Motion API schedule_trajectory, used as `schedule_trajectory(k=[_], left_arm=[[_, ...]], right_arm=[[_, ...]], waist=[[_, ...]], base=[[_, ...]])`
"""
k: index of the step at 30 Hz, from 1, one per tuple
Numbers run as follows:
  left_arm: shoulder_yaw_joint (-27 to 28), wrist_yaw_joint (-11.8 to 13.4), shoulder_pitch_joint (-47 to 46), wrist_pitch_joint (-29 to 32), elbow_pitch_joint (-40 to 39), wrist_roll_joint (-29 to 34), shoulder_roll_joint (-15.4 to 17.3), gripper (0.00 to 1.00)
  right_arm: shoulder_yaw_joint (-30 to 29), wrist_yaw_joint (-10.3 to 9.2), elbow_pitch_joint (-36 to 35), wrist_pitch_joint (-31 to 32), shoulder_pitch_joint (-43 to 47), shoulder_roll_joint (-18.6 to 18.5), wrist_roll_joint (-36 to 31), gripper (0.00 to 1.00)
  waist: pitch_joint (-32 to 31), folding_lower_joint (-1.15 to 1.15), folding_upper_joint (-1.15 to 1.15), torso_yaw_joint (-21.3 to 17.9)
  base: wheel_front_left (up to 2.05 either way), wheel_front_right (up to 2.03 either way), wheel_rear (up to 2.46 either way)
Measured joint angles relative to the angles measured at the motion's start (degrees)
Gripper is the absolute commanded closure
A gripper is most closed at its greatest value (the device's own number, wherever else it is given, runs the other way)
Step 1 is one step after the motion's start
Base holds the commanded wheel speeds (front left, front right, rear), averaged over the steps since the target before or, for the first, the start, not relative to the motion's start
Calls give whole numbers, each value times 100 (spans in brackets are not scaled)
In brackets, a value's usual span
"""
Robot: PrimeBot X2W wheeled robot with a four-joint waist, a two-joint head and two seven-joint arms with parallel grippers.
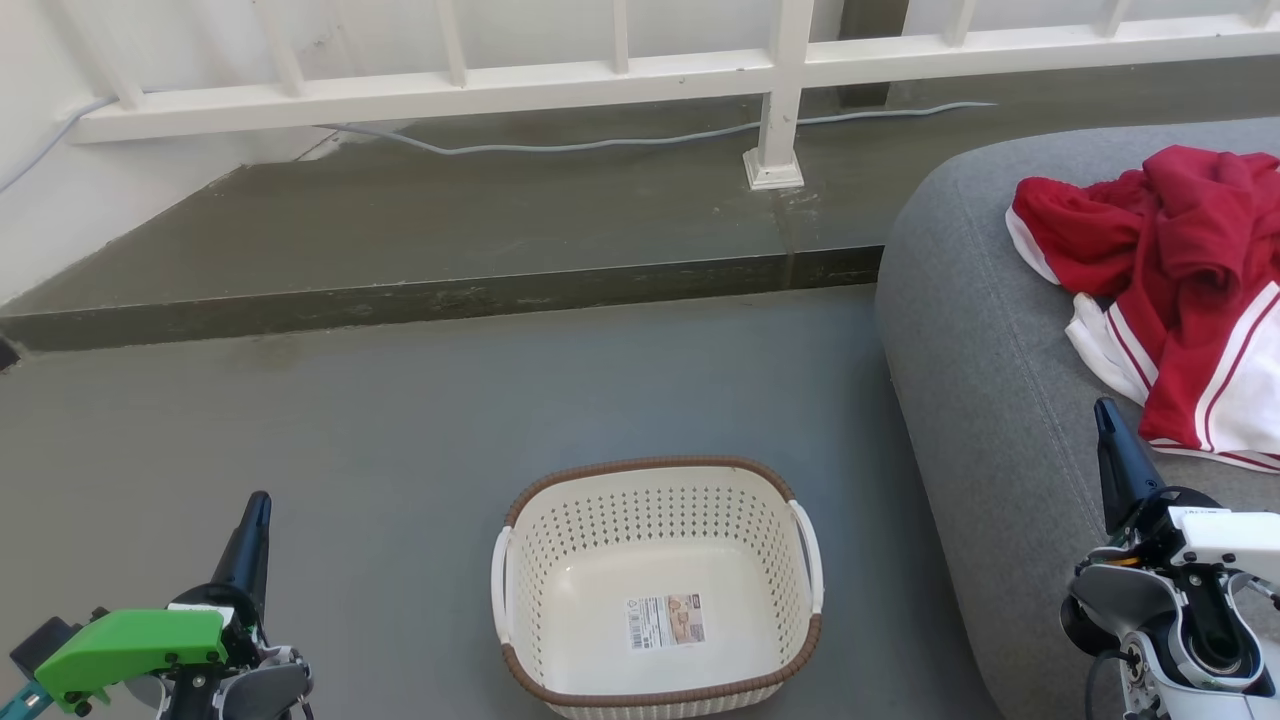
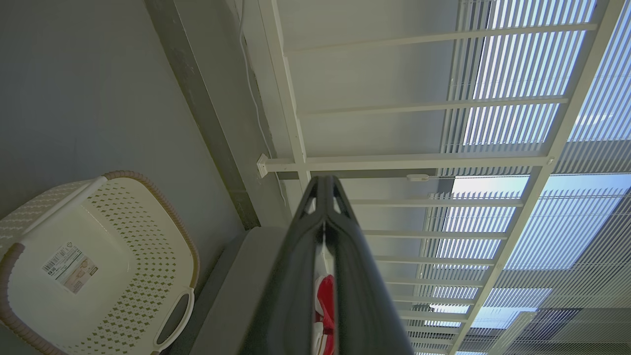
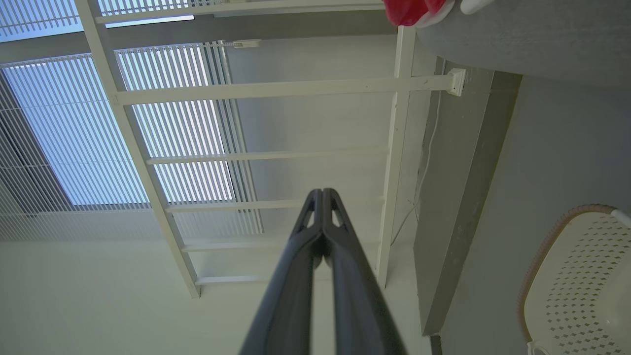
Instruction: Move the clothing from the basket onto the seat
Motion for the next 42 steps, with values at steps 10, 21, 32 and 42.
schedule_trajectory(k=[10,21,32,42], left_arm=[[5,-8,-5,0,14,0,-3,100],[14,-8,-13,1,20,0,-5,100],[22,-8,-14,1,24,0,-8,100],[26,-9,-15,2,26,0,-10,100]], right_arm=[[-1,0,0,0,0,0,0,100],[-3,0,0,0,0,1,0,100],[-4,0,-1,0,0,1,0,100],[-5,0,-1,0,0,1,0,100]], waist=[[0,0,0,0],[0,0,0,1],[-1,0,0,1],[-1,0,0,1]], base=[[0,0,0],[0,0,0],[0,0,0],[0,0,0]])
